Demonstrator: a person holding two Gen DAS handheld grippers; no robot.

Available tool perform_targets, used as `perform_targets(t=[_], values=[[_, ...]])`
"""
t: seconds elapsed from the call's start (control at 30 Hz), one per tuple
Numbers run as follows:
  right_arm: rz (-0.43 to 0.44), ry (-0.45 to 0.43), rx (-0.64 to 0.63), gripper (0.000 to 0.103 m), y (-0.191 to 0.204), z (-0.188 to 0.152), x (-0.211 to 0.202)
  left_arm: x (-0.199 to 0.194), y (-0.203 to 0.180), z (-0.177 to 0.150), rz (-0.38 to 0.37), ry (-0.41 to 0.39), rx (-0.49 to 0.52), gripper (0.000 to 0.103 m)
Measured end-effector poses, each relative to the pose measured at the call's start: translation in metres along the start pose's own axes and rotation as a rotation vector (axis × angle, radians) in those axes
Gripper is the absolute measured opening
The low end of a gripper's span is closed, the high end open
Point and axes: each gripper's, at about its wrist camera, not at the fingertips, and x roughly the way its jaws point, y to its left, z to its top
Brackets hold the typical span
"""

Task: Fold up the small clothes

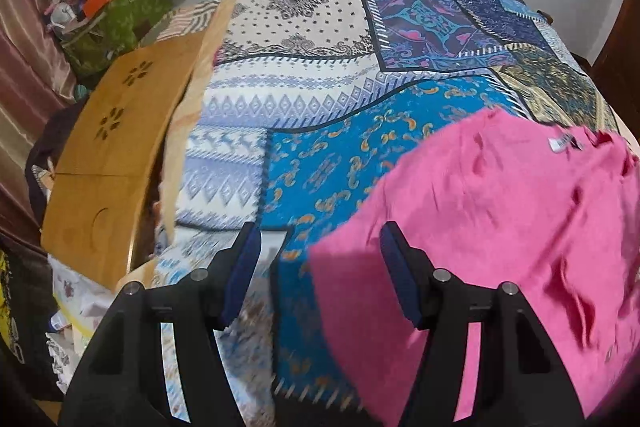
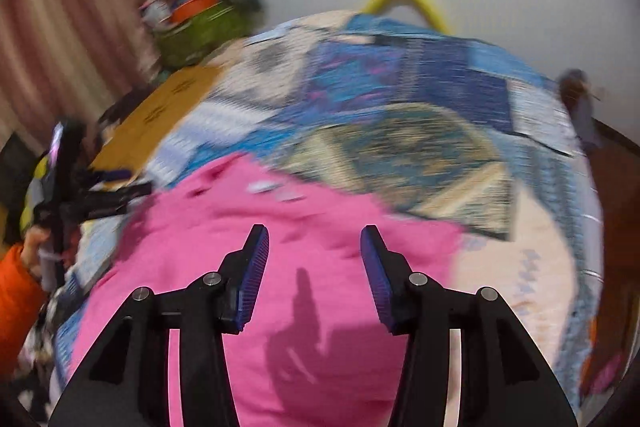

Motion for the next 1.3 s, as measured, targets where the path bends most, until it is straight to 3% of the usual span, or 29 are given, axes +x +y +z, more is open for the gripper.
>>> perform_targets(t=[0.03, 0.13, 0.33, 0.37, 0.4, 0.43, 0.5, 0.63, 0.73, 0.83, 1.0, 1.07, 1.17, 1.3], values=[[-0.042, -0.002, 0.039, 0.044, -0.014, 0.000, 0.001, 0.004, -0.003, 0.004, -0.008, -0.001, 0.007, 0.062], [-0.063, 0.027, 0.115, 0.044, -0.044, 0.000, 0.016, 0.017, -0.017, 0.017, -0.052, 0.003, 0.028, 0.061], [-0.031, 0.089, 0.121, 0.044, -0.050, 0.003, 0.049, 0.034, -0.045, 0.030, -0.081, 0.015, 0.079, 0.061], [-0.014, 0.098, 0.117, 0.044, -0.048, 0.004, 0.054, 0.035, -0.050, 0.031, -0.076, 0.008, 0.086, 0.053], [0.002, 0.104, 0.115, 0.037, -0.046, 0.004, 0.057, 0.034, -0.053, 0.031, -0.079, 0.002, 0.092, 0.040], [0.021, 0.111, 0.108, 0.024, -0.042, 0.003, 0.061, 0.034, -0.058, 0.030, -0.095, 0.003, 0.104, 0.032], [0.039, 0.131, 0.077, 0.007, -0.035, -0.001, 0.065, 0.031, -0.068, 0.030, -0.118, 0.009, 0.131, 0.002], [-0.007, 0.071, -0.021, 0.004, -0.023, -0.005, 0.057, 0.018, -0.089, 0.027, -0.029, -0.059, 0.206, 0.000], [-0.038, 0.004, -0.028, 0.002, -0.029, 0.000, 0.041, 0.001, -0.090, 0.035, 0.009, -0.127, 0.190, 0.000], [-0.086, -0.042, -0.020, 0.002, -0.040, 0.008, 0.024, -0.009, -0.086, 0.047, 0.068, -0.177, 0.165, 0.000], [-0.079, -0.001, 0.007, 0.003, -0.047, 0.011, 0.025, 0.001, -0.069, 0.059, 0.112, -0.148, 0.101, 0.000], [-0.081, 0.023, 0.024, 0.011, -0.049, 0.009, 0.031, 0.009, -0.063, 0.057, 0.143, -0.124, 0.081, 0.000], [-0.103, 0.043, 0.048, 0.038, -0.055, 0.006, 0.042, 0.020, -0.058, 0.050, 0.127, -0.069, 0.086, 0.001], [-0.091, 0.099, 0.082, 0.040, -0.062, 0.001, 0.063, 0.020, -0.051, 0.042, 0.062, -0.039, 0.081, 0.006]])
